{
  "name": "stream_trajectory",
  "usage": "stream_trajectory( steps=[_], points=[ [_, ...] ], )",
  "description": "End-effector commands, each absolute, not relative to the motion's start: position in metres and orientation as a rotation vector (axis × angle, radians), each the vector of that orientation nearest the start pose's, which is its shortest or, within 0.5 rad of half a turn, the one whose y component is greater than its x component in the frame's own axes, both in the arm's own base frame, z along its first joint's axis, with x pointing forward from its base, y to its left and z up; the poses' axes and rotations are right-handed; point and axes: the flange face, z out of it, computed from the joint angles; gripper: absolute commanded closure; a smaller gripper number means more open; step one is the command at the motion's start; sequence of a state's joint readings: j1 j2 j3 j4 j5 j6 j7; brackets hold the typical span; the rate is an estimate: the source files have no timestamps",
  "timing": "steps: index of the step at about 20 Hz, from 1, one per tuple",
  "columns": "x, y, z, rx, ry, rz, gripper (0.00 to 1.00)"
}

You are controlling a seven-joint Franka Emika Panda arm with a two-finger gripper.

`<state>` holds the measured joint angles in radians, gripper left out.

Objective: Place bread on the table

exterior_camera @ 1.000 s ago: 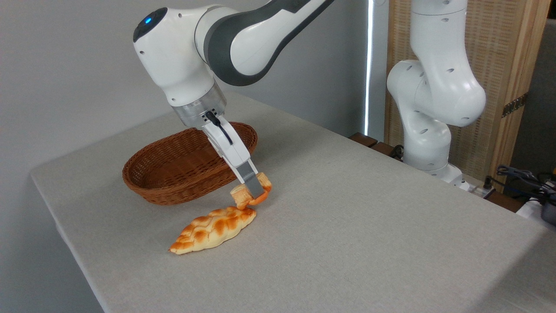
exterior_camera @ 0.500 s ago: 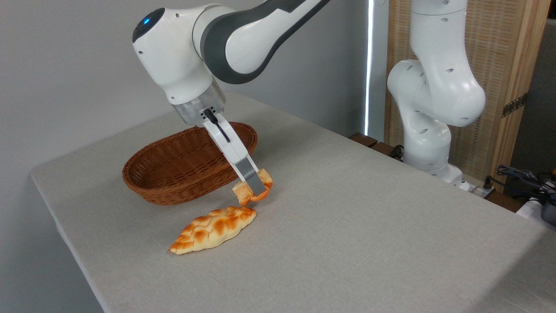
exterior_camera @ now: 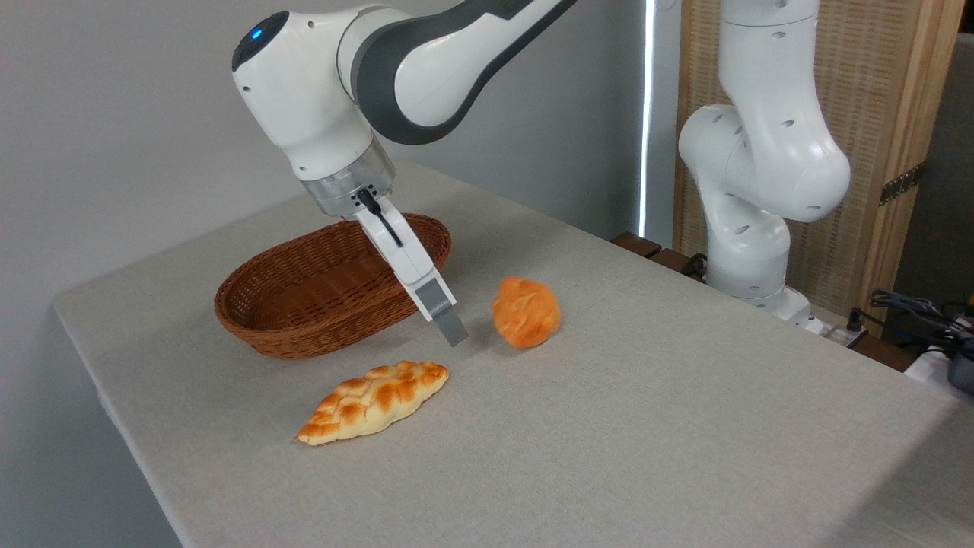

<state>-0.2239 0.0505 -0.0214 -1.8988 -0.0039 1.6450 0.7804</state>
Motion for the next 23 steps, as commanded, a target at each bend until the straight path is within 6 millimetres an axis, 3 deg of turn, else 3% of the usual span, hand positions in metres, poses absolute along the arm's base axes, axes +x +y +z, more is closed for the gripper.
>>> stream_trajectory(
  steps=[1, 4, 12, 16, 19, 23],
  points=[
    [0.519, -0.129, 0.460, -2.767, 1.573, 0.462, 0.00],
    [0.523, -0.130, 0.480, -2.764, 1.573, 0.375, 0.00],
    [0.556, -0.141, 0.537, -2.747, 1.457, -0.133, 0.00],
    [0.566, -0.126, 0.544, -2.833, 1.254, -0.227, 0.00],
    [0.571, -0.095, 0.545, -2.880, 1.154, -0.229, 0.00],
    [0.574, -0.079, 0.551, -2.891, 1.111, -0.247, 0.00]
  ],
)
